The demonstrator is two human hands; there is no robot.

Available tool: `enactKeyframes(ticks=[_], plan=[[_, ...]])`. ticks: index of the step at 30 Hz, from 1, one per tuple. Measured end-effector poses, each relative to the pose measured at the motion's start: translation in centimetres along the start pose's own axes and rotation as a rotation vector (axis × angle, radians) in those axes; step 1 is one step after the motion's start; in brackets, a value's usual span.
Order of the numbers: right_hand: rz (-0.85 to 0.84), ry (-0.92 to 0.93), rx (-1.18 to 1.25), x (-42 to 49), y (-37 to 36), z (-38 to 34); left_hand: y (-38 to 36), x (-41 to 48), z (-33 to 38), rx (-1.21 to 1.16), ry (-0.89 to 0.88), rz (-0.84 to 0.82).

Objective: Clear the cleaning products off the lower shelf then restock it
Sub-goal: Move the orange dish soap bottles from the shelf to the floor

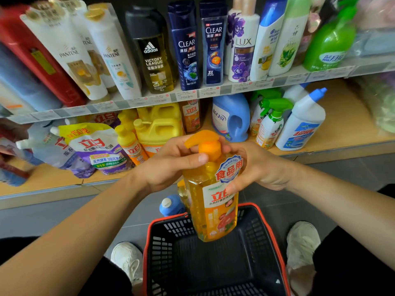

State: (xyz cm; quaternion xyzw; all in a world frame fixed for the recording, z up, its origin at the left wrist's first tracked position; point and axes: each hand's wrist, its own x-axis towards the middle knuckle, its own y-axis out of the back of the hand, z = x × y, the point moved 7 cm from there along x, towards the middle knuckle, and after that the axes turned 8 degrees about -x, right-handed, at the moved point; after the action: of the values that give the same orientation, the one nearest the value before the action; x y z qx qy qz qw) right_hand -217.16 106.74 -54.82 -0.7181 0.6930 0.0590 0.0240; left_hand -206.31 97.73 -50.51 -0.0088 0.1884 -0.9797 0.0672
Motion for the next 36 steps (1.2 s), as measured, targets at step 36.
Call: enactKeyframes(ticks=[36], plan=[[0.416, -0.061, -0.028, -0.2, 2.8, -0.2, 3.6, 0.1, -1.7, 0.076, -0.122, 0.504]])
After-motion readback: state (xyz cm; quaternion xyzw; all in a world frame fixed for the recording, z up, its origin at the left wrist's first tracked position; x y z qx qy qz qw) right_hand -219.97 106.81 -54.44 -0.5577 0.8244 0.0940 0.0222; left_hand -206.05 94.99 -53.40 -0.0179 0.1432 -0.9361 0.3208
